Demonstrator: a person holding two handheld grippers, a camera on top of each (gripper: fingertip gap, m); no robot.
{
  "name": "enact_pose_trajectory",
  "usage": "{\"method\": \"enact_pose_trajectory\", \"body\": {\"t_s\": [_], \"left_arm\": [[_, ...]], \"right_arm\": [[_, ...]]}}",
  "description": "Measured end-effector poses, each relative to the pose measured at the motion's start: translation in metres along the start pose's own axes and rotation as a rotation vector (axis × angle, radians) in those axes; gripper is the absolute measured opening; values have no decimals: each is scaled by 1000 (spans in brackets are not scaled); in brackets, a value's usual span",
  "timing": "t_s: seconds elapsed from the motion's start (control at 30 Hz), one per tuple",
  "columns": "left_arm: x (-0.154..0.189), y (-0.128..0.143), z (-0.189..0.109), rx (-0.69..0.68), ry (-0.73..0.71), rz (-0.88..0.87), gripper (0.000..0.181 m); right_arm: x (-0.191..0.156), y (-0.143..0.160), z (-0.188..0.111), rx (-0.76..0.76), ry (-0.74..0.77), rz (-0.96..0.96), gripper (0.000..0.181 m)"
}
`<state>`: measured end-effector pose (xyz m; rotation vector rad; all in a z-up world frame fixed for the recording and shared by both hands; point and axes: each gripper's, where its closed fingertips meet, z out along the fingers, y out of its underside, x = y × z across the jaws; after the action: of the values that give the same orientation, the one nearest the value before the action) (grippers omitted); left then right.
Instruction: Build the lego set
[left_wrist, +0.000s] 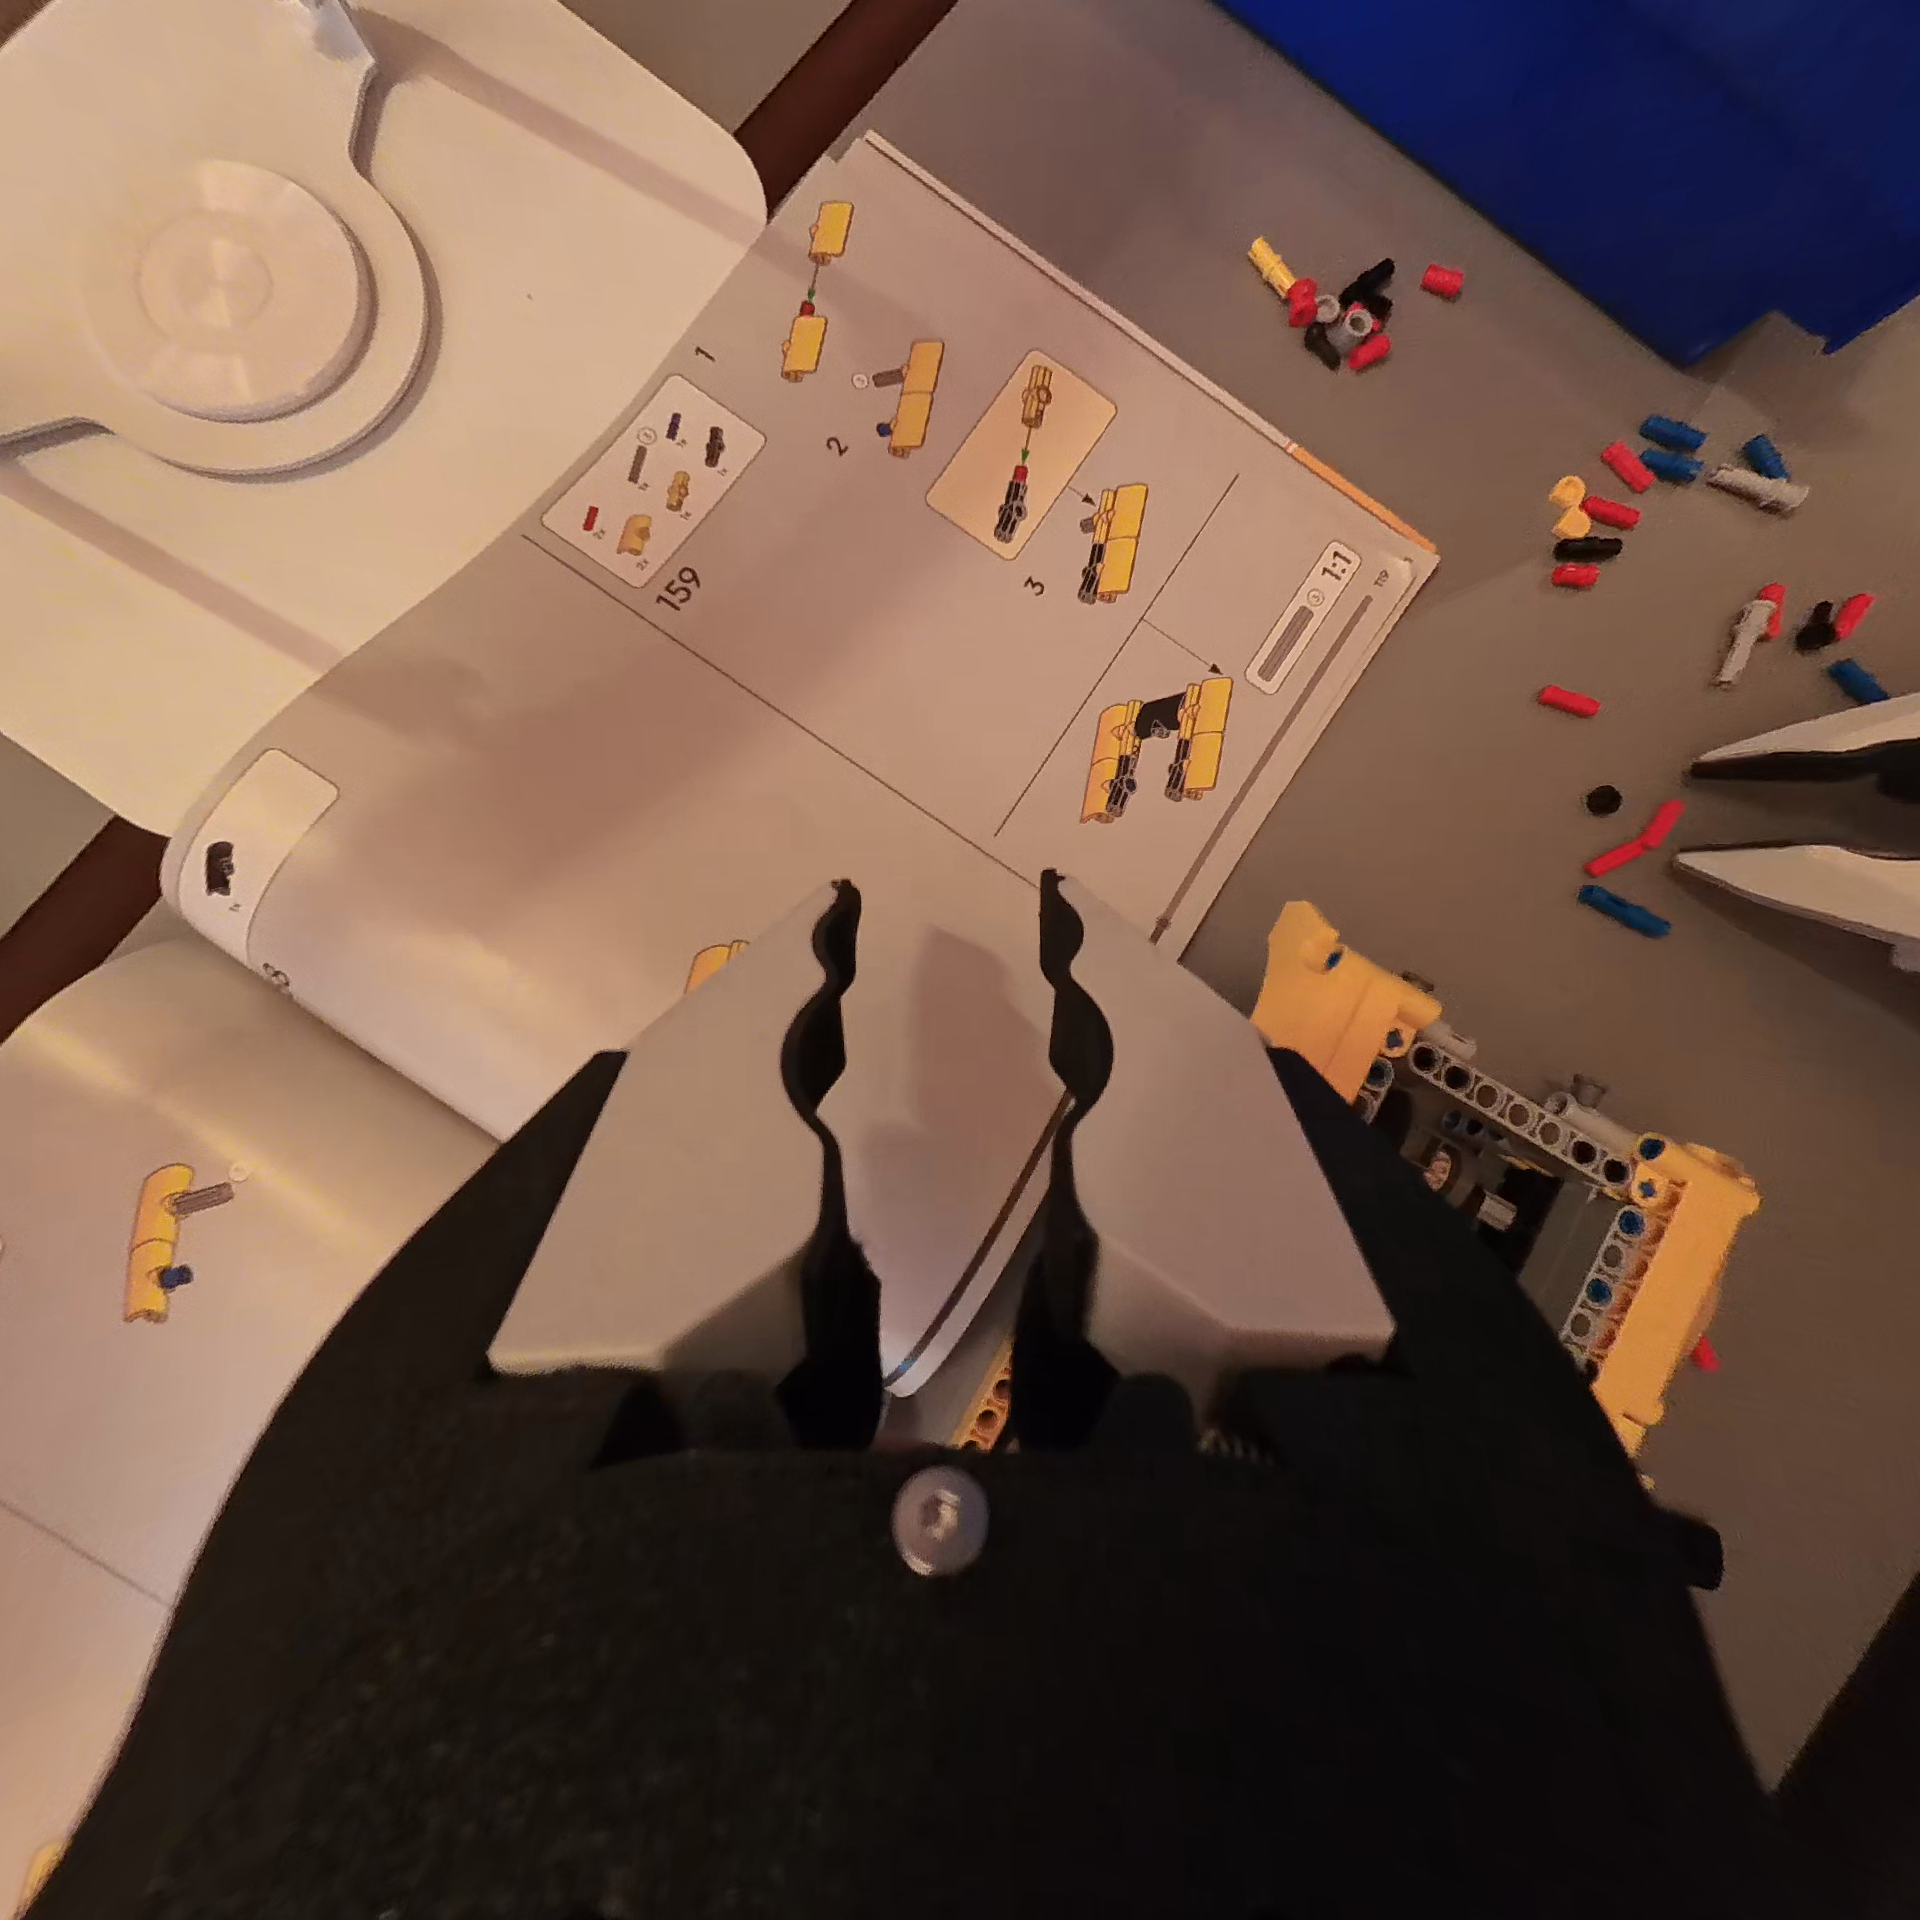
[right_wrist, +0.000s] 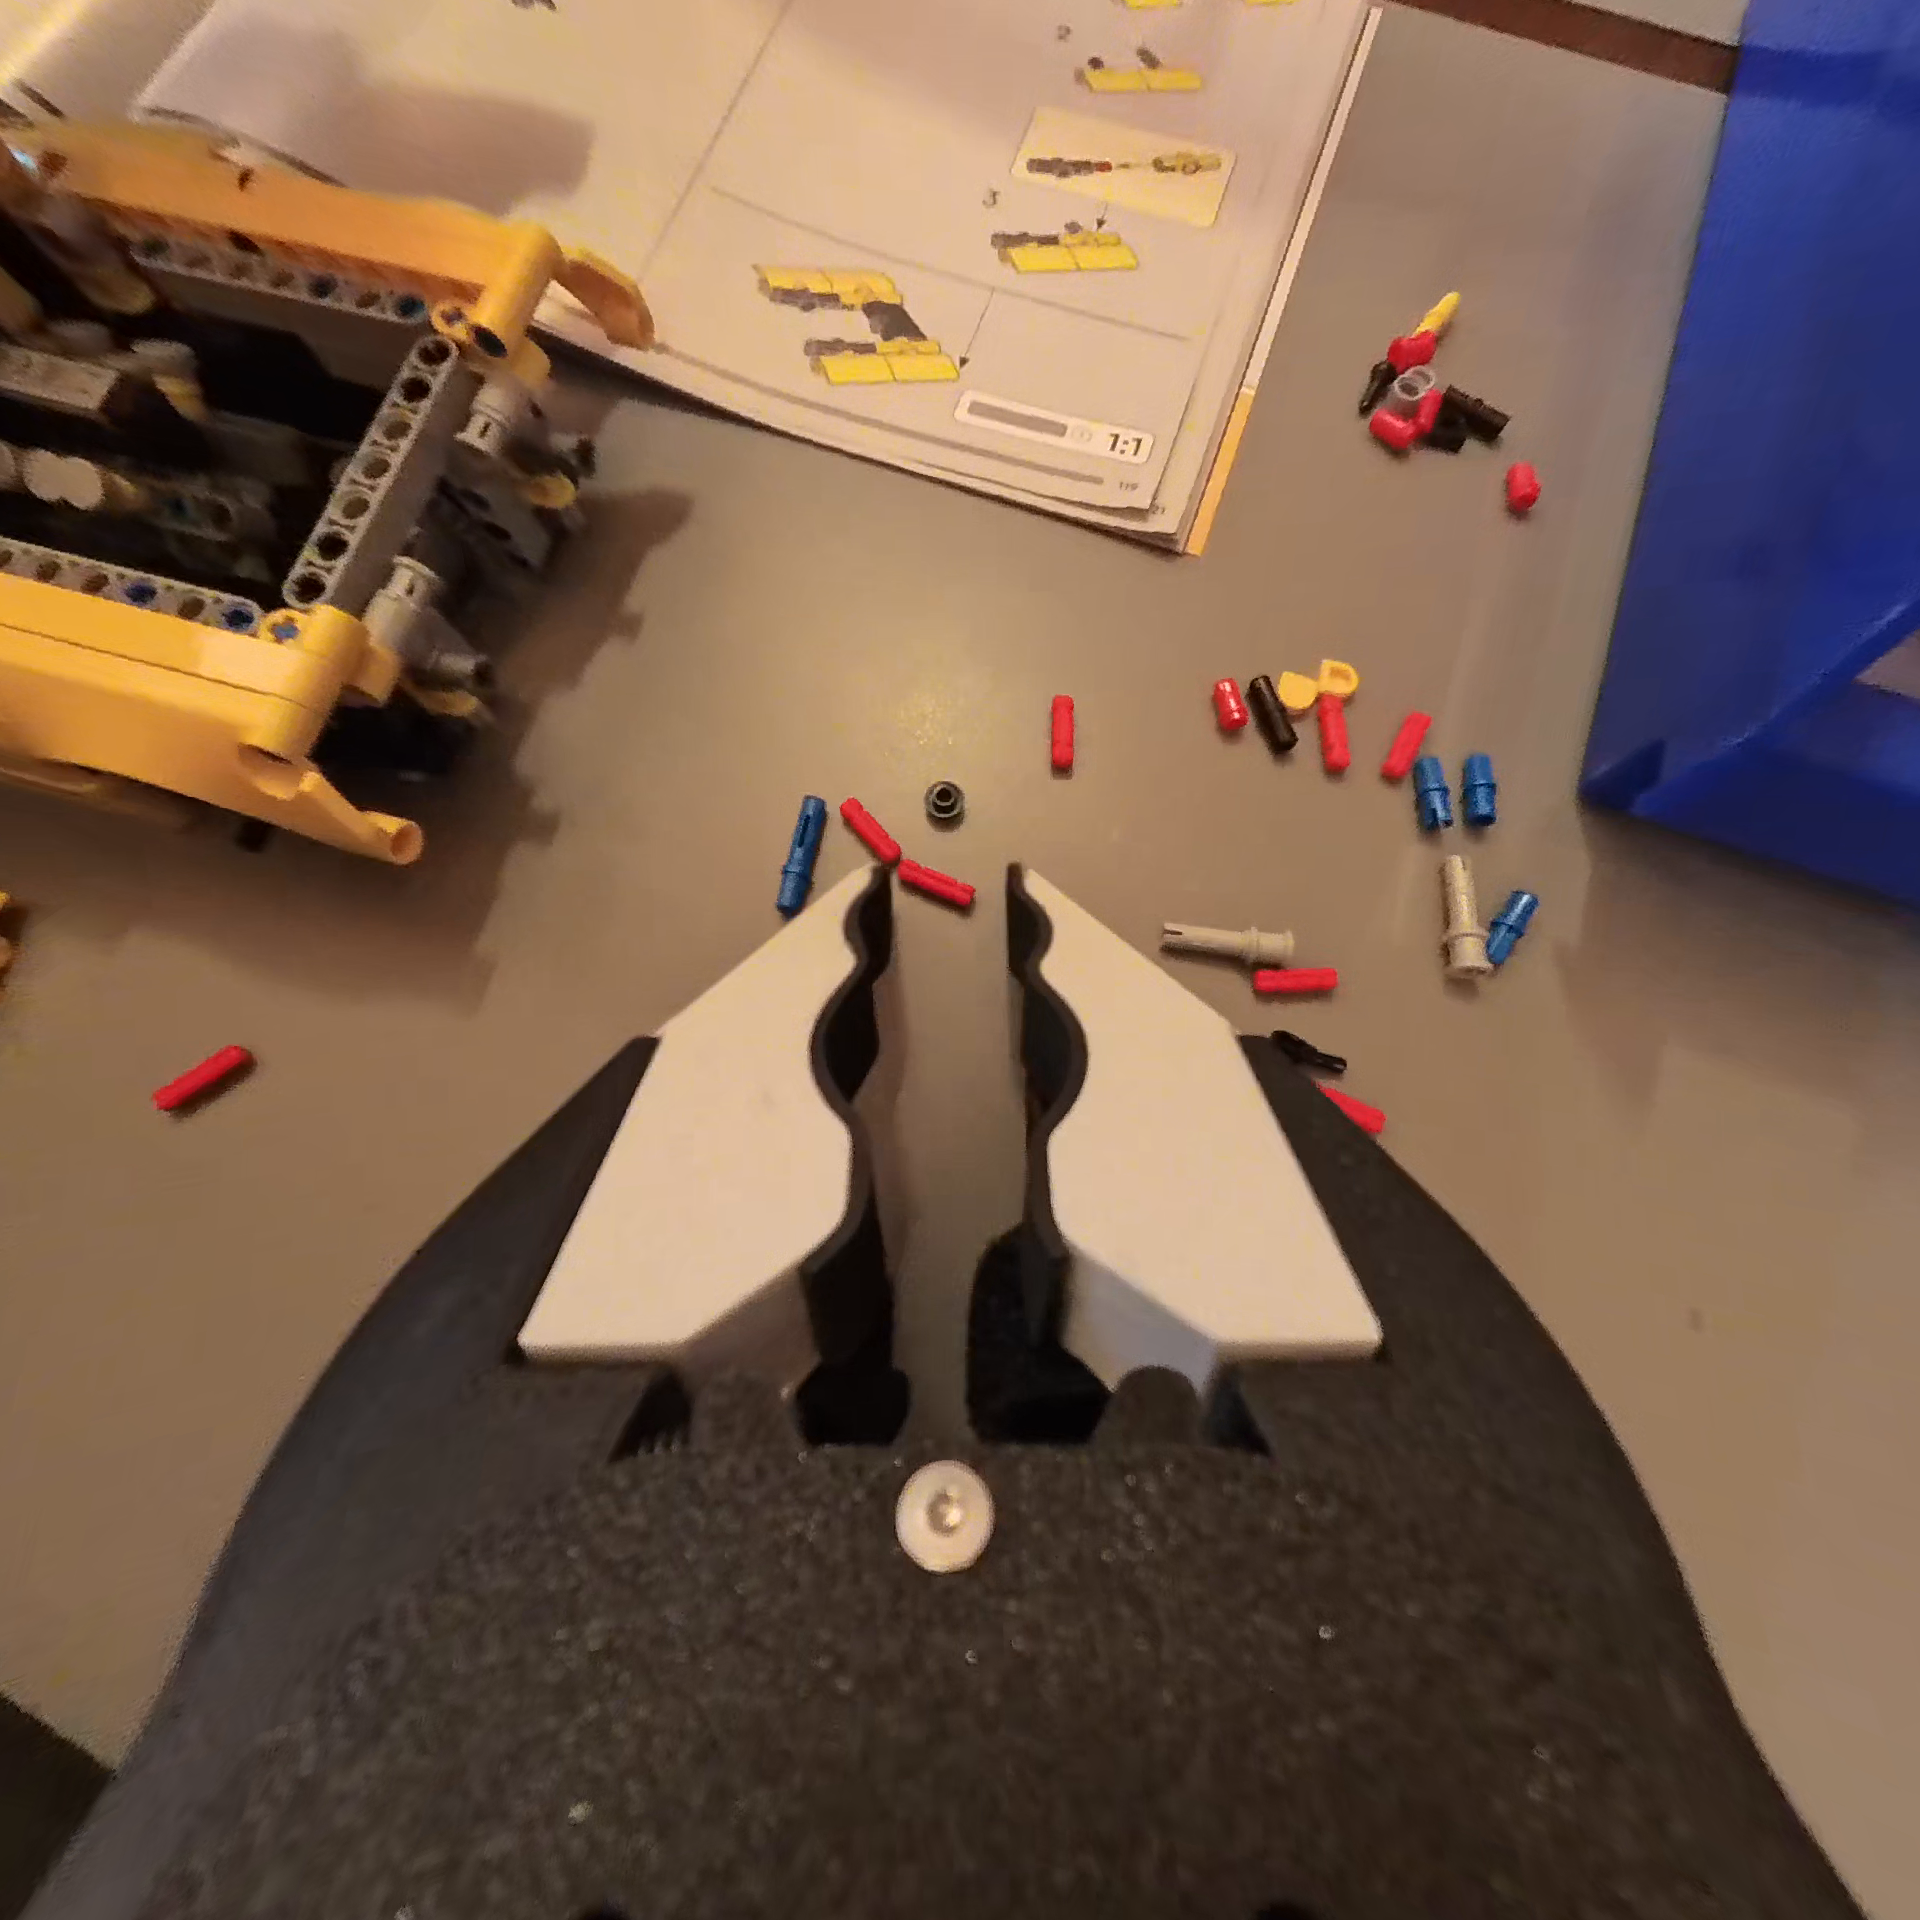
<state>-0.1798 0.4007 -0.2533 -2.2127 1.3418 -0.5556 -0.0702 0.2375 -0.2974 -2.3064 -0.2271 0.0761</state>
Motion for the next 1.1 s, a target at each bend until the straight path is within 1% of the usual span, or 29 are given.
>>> {"method": "enact_pose_trajectory", "body": {"t_s": [0.17,0.27,0.3,0.43,0.53,0.57,0.63,0.67,0.73,0.83,0.93,1.1], "left_arm": [[-1,0,0,0,4,-5,34],[-1,1,1,-2,5,-1,34],[-1,1,1,-2,7,0,34],[-1,2,1,-8,8,4,34],[-3,2,0,-6,-1,4,34],[-5,2,-1,-5,-3,2,34],[-7,2,-2,-4,-8,-1,34],[-8,2,-2,-4,-11,-3,34],[-11,2,-3,-3,-13,-8,34],[-11,4,-2,-11,-10,-5,34],[-11,4,-2,-10,-10,-3,34],[-10,4,-2,-12,-9,1,34]], "right_arm": [[0,3,4,-19,-3,-1,19],[1,4,4,-31,32,-59,5],[1,5,3,-36,47,-83,4],[-4,7,0,-63,74,-158,3],[-7,0,-9,-24,42,-139,3],[-13,-6,-15,16,-6,-131,3],[-57,-17,-28,126,-265,-176,3],[-79,-16,-35,135,-382,-231,3],[-113,1,-39,80,-523,-362,4],[-130,27,-32,-47,-566,-473,4],[-134,29,-33,-57,-601,-457,4],[-132,32,-31,-72,-596,-456,4]]}}
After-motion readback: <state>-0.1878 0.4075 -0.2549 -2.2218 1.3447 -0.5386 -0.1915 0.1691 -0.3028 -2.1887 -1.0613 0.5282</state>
